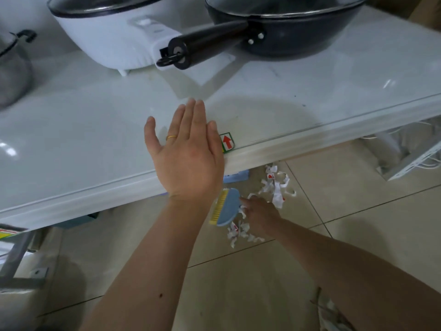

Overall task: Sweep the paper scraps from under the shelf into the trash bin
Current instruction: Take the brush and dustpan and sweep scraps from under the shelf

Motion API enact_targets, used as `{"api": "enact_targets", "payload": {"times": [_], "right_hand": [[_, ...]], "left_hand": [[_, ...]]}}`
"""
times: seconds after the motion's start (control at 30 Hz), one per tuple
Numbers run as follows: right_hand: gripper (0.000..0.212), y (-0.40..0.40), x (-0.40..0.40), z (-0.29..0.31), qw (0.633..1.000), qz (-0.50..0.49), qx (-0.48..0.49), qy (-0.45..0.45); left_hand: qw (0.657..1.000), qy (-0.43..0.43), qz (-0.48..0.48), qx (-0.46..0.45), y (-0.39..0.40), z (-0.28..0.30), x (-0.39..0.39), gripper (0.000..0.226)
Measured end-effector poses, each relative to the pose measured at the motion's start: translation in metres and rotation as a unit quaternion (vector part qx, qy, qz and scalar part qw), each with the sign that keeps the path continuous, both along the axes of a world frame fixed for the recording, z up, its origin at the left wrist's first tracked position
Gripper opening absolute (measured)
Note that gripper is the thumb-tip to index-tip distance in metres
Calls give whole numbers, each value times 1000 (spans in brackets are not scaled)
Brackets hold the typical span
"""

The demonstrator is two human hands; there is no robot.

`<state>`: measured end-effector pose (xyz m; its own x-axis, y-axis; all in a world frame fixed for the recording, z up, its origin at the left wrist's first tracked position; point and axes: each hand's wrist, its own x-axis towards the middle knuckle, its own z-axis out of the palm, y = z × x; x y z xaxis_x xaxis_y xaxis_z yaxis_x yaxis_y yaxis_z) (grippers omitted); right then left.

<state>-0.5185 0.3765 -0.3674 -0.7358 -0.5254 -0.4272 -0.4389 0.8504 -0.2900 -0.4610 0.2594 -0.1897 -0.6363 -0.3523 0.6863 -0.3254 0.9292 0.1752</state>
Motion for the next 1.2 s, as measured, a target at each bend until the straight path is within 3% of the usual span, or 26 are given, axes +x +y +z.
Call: {"api": "enact_targets", "payload": {"times": [0.27,0.4,0.6,0.7,0.8,0.97,1.2], "right_hand": [[38,-34,-16,-17,992,-127,-6,-3],[33,-35,-12,-23,992,-118,28,-36],[34,-16,3,-7,994,-87,60,-6],[35,1,5,9,995,-55,37,69],[32,20,-5,18,989,-100,-7,110],[39,44,-21,25,969,-215,-70,102],[40,62,-50,21,954,-244,-117,127]], "left_hand": [[998,-47,26,-21,1,-6,-3,49],[998,-64,25,0,3,-4,-3,51],[990,-136,35,28,6,3,1,58],[985,-167,41,25,5,6,3,64],[983,-176,39,22,11,12,2,64],[979,-199,-19,32,36,23,-23,62],[960,-268,-79,31,40,21,-45,58]]}}
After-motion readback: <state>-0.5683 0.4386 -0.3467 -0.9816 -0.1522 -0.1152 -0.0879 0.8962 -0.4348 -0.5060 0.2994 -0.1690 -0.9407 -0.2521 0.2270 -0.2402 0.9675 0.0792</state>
